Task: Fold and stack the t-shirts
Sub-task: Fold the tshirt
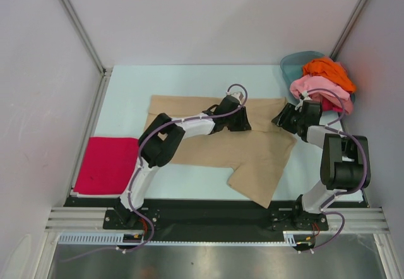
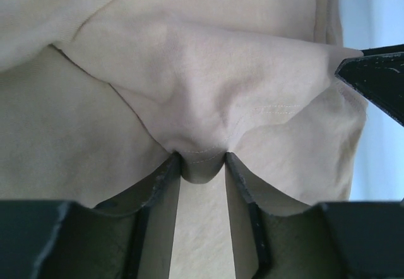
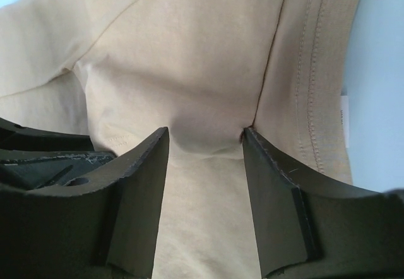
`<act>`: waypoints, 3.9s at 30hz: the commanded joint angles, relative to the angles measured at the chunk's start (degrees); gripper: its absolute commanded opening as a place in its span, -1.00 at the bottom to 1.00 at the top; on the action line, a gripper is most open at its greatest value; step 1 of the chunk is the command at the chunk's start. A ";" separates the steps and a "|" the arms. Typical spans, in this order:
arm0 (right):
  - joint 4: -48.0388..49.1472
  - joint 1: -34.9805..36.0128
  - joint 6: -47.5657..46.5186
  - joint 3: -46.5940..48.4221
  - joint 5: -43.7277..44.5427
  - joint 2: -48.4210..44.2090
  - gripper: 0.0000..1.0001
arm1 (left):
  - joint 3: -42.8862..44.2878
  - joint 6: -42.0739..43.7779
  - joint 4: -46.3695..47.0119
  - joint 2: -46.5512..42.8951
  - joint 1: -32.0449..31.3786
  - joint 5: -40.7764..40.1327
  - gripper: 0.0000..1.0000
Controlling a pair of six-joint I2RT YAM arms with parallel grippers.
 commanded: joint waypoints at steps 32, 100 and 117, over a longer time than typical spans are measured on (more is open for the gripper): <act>-14.88 -4.26 8.76 3.72 -6.08 -4.66 -1.00 | 7.64 4.94 -16.97 -5.45 0.57 5.16 -0.92; -36.58 5.76 -14.96 62.15 41.79 42.70 -0.28 | 2.02 5.20 -18.47 -6.85 43.90 15.19 -0.06; -32.36 19.02 -23.15 58.74 63.78 28.05 0.60 | -35.58 4.59 -15.03 -55.95 42.84 7.45 0.08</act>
